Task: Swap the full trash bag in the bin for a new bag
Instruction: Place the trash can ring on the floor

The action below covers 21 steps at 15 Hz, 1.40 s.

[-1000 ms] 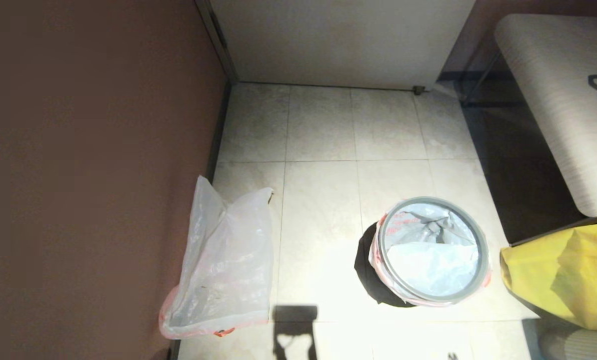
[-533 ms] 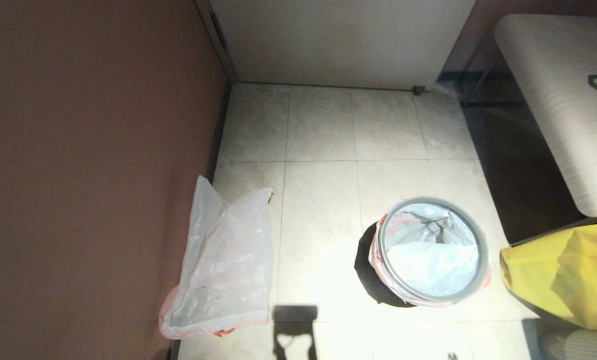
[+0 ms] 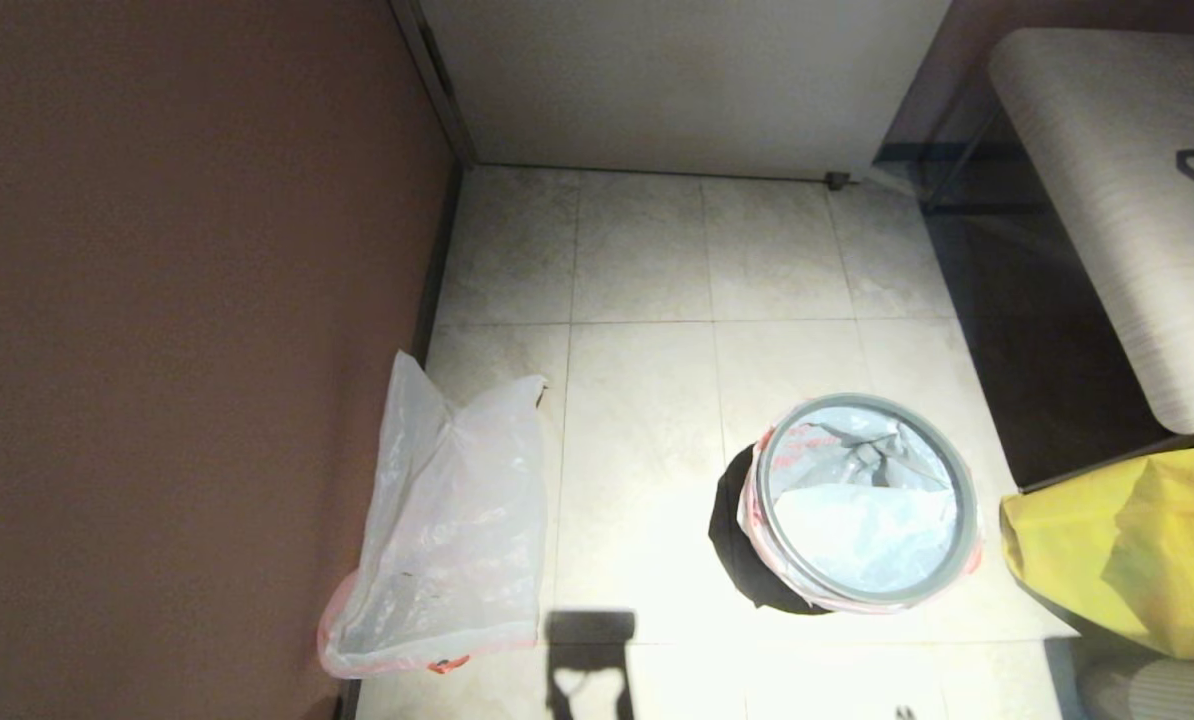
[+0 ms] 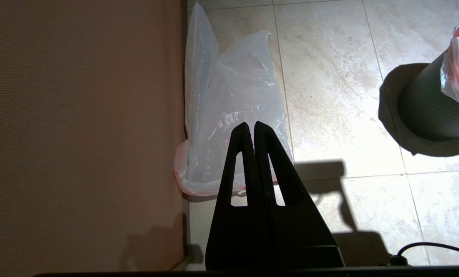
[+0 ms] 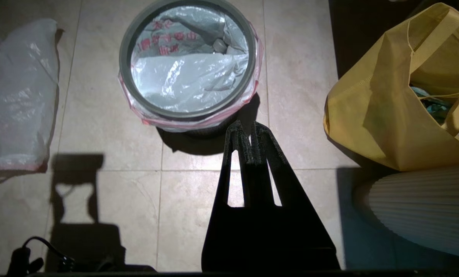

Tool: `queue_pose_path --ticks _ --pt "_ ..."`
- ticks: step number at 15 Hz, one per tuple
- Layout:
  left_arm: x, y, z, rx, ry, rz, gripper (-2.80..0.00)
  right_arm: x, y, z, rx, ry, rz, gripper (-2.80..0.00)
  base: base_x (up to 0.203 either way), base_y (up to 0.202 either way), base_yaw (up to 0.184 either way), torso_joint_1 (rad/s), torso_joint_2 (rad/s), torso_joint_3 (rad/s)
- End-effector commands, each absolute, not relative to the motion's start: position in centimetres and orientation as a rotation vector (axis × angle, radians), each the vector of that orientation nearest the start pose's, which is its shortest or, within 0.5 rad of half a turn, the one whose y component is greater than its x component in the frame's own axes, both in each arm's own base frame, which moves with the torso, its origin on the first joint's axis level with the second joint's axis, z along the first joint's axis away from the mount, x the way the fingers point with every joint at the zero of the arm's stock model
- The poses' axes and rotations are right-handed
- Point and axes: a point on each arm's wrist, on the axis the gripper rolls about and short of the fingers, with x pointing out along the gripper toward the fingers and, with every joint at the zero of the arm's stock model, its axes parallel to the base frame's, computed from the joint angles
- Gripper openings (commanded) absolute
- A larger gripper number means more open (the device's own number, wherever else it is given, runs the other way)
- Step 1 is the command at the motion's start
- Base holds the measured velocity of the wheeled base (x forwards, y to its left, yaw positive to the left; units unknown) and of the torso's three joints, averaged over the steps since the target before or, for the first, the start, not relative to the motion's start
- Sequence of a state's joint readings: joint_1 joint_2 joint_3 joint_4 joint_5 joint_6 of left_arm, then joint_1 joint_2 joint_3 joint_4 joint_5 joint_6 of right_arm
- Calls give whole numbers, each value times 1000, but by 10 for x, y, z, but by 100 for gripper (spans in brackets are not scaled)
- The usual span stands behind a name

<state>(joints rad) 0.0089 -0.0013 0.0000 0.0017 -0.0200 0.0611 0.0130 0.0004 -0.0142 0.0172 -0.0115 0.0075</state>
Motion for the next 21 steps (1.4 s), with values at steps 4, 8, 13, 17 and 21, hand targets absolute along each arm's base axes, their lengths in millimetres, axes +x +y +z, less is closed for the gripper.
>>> queue_pose_path --ticks 4,8,13,17,21 --pt "-23 -1 75 61 -2 -11 -280 -36 -1 131 -32 -42 7 -280 0 0 0 0 0 0" --pt "-23 -1 75 61 -2 -11 -280 -17 0 186 -65 32 -7 -280 0 0 0 0 0 0" --pt "-23 -1 75 61 -2 -11 -280 62 -4 237 -78 253 -84 -280 0 0 0 0 0 0" --pt "-23 -1 75 61 -2 -11 -280 138 -9 228 -48 490 -114 -280 0 0 0 0 0 0" --pt "-23 -1 75 61 -2 -11 -280 205 3 186 151 703 -119 -280 0 0 0 0 0 0"
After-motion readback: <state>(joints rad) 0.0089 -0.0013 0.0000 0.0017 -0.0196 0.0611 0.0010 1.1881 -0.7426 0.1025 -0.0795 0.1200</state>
